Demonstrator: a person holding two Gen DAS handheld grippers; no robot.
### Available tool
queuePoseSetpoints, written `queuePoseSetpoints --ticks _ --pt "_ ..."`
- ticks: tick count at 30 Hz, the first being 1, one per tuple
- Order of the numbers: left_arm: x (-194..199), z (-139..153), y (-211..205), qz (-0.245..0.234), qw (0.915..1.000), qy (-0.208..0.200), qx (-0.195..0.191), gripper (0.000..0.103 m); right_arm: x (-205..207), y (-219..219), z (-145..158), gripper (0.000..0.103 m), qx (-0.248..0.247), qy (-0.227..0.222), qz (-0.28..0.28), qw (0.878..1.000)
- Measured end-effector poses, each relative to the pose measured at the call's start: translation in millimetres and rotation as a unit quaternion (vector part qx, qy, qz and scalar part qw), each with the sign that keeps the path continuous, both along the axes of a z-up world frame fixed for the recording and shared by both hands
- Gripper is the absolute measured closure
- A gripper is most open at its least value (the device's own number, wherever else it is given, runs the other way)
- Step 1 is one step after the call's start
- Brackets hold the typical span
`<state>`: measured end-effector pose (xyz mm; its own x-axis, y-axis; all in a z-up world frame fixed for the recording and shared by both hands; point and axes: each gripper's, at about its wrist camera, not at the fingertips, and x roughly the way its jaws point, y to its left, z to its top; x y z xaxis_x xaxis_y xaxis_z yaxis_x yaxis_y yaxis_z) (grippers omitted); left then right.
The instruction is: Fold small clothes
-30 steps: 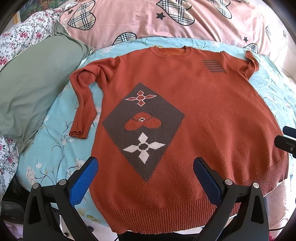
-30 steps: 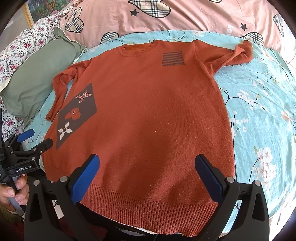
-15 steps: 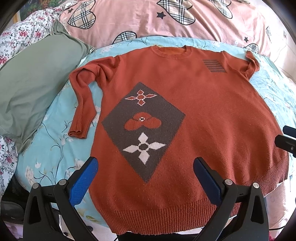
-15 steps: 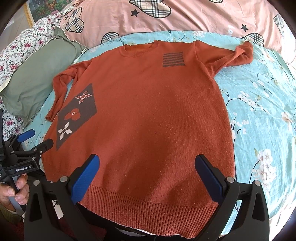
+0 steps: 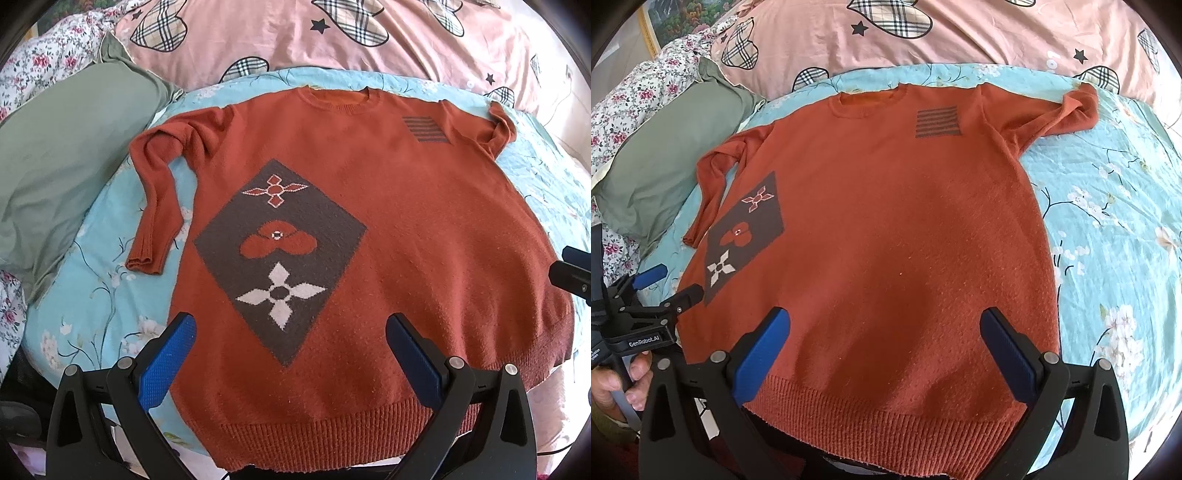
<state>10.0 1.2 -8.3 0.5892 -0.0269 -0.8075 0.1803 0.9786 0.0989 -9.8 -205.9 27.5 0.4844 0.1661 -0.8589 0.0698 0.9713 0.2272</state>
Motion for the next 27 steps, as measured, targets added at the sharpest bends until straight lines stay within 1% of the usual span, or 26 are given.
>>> queuePoseSetpoints --ticks 3,7,9,11,16,17,19,21,22,24,26,27 --pt "0.8 -1.6 0.6 -0.001 1.0 0.0 -0.004 0.0 1.1 -3.7 -1.5 0.0 0.023 0.003 -0.004 1.0" --pt "2.9 -3.6 -1.0 0.001 1.0 0.007 0.002 0.0 2.6 -6.9 -4.3 0.0 0.028 0.007 -0.008 1.0" --pt "4.3 -4.4 -1.8 0.0 0.9998 0.019 -0.004 0.0 2.9 -7.6 -5.2 0.0 0.025 0.006 -0.008 1.0" --pt "5.8 -5.7 -4.4 -0.002 0.9999 0.016 0.006 0.0 3.5 -8.3 -5.8 0.0 0.022 0.002 -0.009 1.0" --pt "10.5 -8.4 -10.1 -0.007 0.9994 0.034 0.009 0.0 5.5 -15.4 -4.2 0.001 0.022 -0.025 -0.014 0.999" --pt "11.5 -8.4 -10.7 -0.008 0.9996 0.028 0.008 0.0 6.7 -19.1 -3.4 0.001 0.024 -0.028 -0.017 0.999" --pt "14.6 -8.7 -11.4 -0.008 0.9996 0.027 0.007 0.0 9.4 -25.6 -2.6 0.003 0.02 -0.033 -0.024 0.999" --pt "18.4 -9.2 -12.0 -0.006 0.9995 0.032 0.007 0.0 14.7 -37.2 0.2 0.009 0.024 -0.042 -0.035 0.998" --pt "19.5 -9.4 -12.1 -0.006 0.9994 0.034 0.006 0.0 18.3 -43.1 0.7 0.01 0.027 -0.039 -0.039 0.998" --pt "23.2 -8.9 -12.5 -0.006 0.9995 0.032 0.0 0.0 25.0 -55.6 2.2 0.017 0.037 -0.031 -0.049 0.998" --pt "28.2 -7.7 -13.7 -0.005 0.9996 0.028 -0.003 0.0 36.0 -77.9 8.3 0.02 0.053 -0.045 -0.066 0.995" --pt "30.8 -7.6 -14.1 -0.004 0.9996 0.028 -0.003 0.0 40.0 -83.1 7.9 0.021 0.051 -0.037 -0.072 0.995"
